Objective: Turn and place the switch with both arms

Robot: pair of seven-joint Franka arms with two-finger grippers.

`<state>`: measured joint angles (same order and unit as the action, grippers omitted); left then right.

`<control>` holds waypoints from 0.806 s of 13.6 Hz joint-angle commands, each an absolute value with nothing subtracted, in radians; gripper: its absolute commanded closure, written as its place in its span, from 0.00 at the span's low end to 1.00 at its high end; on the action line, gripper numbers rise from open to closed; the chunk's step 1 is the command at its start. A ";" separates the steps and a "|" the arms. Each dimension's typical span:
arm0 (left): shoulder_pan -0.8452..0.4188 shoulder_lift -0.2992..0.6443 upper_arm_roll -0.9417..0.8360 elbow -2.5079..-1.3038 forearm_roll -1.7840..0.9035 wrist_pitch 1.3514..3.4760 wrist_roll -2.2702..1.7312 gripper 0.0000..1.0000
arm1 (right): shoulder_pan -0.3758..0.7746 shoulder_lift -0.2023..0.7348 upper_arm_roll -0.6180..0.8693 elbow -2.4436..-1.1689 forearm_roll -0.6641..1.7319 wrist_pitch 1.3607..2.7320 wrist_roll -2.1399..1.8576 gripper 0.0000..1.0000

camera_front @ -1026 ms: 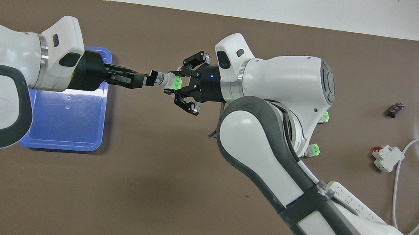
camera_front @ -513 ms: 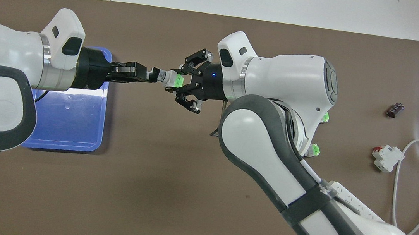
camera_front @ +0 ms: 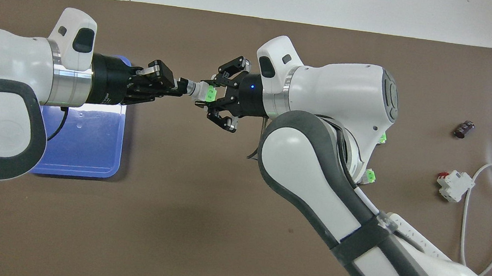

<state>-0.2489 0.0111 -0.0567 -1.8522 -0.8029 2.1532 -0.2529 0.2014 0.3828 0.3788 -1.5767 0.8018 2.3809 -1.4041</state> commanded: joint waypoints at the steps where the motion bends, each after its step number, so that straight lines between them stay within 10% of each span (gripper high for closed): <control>1: -0.270 0.009 -0.051 -1.821 -0.796 2.206 -0.397 1.00 | 0.202 0.359 0.387 -1.614 0.825 2.364 -1.402 1.00; 11: -0.282 0.006 -0.049 -1.819 -0.790 2.210 -0.849 1.00 | 0.202 0.359 0.387 -1.614 0.825 2.365 -1.408 1.00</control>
